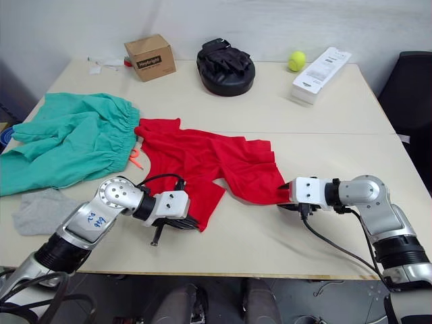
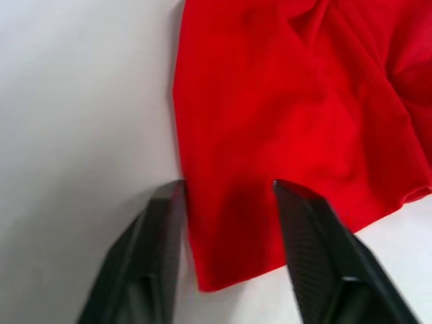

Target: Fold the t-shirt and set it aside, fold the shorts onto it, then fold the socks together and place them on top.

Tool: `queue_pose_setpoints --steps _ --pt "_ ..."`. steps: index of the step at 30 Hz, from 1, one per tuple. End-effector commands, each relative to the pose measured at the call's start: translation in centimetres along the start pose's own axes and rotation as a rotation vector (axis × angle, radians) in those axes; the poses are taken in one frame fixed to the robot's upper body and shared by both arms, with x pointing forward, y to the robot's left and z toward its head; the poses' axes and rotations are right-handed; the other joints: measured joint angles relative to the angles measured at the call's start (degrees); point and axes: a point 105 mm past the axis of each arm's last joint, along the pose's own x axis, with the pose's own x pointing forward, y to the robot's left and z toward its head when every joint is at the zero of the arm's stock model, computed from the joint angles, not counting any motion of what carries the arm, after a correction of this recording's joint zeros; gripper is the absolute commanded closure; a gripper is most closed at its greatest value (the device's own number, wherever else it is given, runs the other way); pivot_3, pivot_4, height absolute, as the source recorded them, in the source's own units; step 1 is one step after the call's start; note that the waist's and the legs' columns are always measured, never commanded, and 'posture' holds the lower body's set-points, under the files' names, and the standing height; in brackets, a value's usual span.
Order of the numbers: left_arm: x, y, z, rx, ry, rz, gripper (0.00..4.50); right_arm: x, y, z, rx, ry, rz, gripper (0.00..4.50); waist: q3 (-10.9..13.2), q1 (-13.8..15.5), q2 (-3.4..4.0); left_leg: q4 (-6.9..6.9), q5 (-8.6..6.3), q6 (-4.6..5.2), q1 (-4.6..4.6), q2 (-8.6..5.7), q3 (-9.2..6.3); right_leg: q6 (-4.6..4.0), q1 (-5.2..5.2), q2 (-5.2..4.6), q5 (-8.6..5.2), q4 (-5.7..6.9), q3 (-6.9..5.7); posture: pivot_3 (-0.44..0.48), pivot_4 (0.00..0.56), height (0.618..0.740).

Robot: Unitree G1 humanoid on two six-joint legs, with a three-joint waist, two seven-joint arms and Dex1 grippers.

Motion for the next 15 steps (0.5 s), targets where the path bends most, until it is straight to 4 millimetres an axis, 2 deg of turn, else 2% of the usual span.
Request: queue_pose_setpoints --steps 1,3,7,11,15 --pt "-0.4 -0.2 -0.2 -0.025 0.0 0.015 4.5 0.4 0.7 -1.2 0.029 0.047 0.025 3.83 0.0 -0.07 0.0 -0.05 -0.02 0.0 0.16 0.0 -0.01 0.0 0.16 0.0 0.0 -0.07 0.0 0.0 0.15 0.74" --pt "-0.8 -0.2 -0.2 -0.038 -0.006 0.021 4.5 0.4 0.8 -1.2 0.028 0.043 0.043 4.49 0.0 -0.1 0.0 -0.11 -0.04 -0.02 0.35 0.02 -0.03 0.0 0.35 0.0 0.0 -0.14 0.0 0.0 0.15 0.74" --pt "-2.1 -0.3 -0.3 -0.087 -0.026 0.035 4.5 0.0 1.0 -1.1 0.025 0.036 0.077 4.49 0.0 -0.11 0.0 -0.11 -0.05 -0.04 0.36 0.02 -0.06 -0.01 0.34 -0.01 -0.01 -0.11 0.0 0.0 0.15 0.74" --pt "-4.3 -1.0 -1.1 -0.143 -0.026 0.044 4.5 -1.2 1.3 -0.6 0.026 0.02 0.147 4.49 0.02 -0.01 0.03 -0.12 -0.06 -0.04 0.33 0.02 -0.12 -0.03 0.33 -0.06 -0.02 -0.14 -0.02 0.0 0.15 0.74" --pt "-7.3 -3.8 -1.9 -0.236 -0.032 -0.041 4.5 -3.2 3.1 0.4 0.041 -0.004 0.294 4.49 0.06 -0.05 0.1 -0.23 -0.1 -0.05 0.23 0.02 -0.29 -0.05 0.31 -0.12 -0.03 -0.35 -0.18 0.0 0.15 0.74"
